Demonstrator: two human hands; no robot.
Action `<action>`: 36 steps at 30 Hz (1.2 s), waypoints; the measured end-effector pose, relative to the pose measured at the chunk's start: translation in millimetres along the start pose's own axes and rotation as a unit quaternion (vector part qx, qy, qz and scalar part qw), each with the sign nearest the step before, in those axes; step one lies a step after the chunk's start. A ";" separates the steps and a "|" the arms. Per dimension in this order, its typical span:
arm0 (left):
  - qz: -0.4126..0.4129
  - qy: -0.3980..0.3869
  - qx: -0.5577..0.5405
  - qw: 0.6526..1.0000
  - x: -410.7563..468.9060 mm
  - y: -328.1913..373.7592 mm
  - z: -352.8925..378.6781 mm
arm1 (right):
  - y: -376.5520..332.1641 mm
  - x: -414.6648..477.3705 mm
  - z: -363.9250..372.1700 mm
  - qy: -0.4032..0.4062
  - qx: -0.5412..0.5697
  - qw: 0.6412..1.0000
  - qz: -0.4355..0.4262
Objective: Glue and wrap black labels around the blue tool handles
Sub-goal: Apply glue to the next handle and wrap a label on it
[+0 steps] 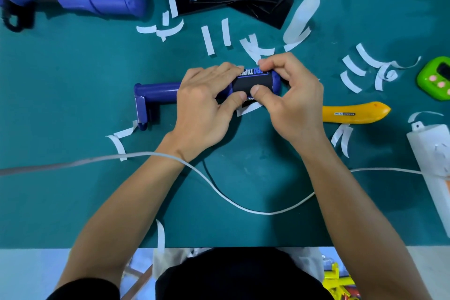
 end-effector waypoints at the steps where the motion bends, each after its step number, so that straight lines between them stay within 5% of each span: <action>1: -0.002 0.000 -0.002 1.000 -0.4 0.7 0.1 | 0.1 1.3 -1.5 -0.005 0.005 1.000 0.000; 16: -0.004 0.016 -0.015 1.000 -1.9 -2.1 -0.7 | 15.3 11.6 -10.3 -0.160 0.073 0.984 0.005; 32: 0.012 0.009 0.007 1.000 -2.5 0.8 -1.1 | 13.9 10.4 -12.8 -0.097 0.085 0.992 0.019; 36: 0.005 0.005 0.008 1.000 -0.5 -1.4 -1.4 | 10.9 11.4 -59.2 0.003 -0.038 0.999 -0.001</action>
Point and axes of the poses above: each hand's wrist, its own x-axis towards the middle knuckle, its own z-axis out of the palm, y = z × x, the point moved 8 cm from there along x, towards the middle knuckle, and after that the axes turned 1 degree about -z, right-handed, at the moved point
